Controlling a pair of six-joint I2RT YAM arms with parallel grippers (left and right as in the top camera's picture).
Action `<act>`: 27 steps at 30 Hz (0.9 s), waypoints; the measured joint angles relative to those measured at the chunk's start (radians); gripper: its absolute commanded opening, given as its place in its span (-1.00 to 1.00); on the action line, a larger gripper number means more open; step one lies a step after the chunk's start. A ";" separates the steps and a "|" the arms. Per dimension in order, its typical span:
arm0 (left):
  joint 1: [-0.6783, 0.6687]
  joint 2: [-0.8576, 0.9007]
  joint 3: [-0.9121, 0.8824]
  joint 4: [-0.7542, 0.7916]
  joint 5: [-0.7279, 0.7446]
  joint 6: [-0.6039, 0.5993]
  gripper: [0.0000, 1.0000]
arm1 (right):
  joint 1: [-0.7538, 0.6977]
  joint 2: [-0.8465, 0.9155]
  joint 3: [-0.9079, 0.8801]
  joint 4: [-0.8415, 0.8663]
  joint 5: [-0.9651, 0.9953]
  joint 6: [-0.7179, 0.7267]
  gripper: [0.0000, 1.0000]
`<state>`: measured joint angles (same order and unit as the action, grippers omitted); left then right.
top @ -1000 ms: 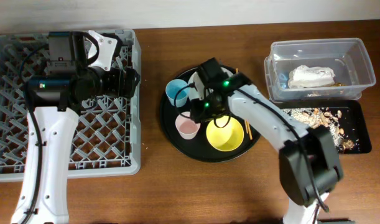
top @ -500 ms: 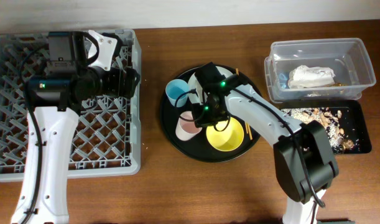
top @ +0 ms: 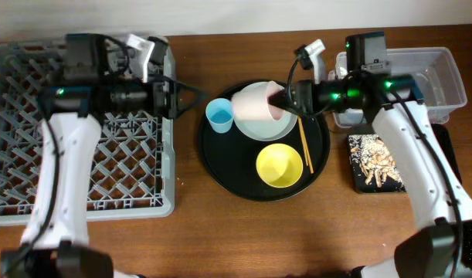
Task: Sort waste into correct bins and load items into the dishwasher rack
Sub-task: 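Lift the pink cup and hand it to the left gripper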
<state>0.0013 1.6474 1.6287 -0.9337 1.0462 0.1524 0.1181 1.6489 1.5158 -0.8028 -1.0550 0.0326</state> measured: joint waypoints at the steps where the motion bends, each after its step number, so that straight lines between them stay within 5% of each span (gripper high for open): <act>1: 0.000 0.030 0.000 0.009 0.086 -0.001 0.99 | 0.002 0.005 -0.011 0.037 -0.044 -0.008 -0.92; 8: -0.014 0.196 0.000 0.006 0.421 -0.003 0.99 | 0.012 0.011 -0.021 0.185 -0.168 0.003 -0.92; 16: -0.113 0.210 0.000 0.003 0.499 -0.024 0.95 | 0.134 0.011 -0.021 0.264 0.010 0.097 -0.92; 21: -0.120 0.210 0.000 -0.001 0.518 -0.055 0.49 | 0.164 0.011 -0.022 0.333 0.113 0.152 -0.92; 27: -0.120 0.210 0.000 0.002 0.527 -0.053 0.44 | 0.163 0.021 -0.022 0.356 0.108 0.174 -0.92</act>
<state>-0.1188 1.8572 1.6291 -0.9318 1.5730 0.0998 0.2813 1.6703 1.4937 -0.4473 -0.9470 0.2062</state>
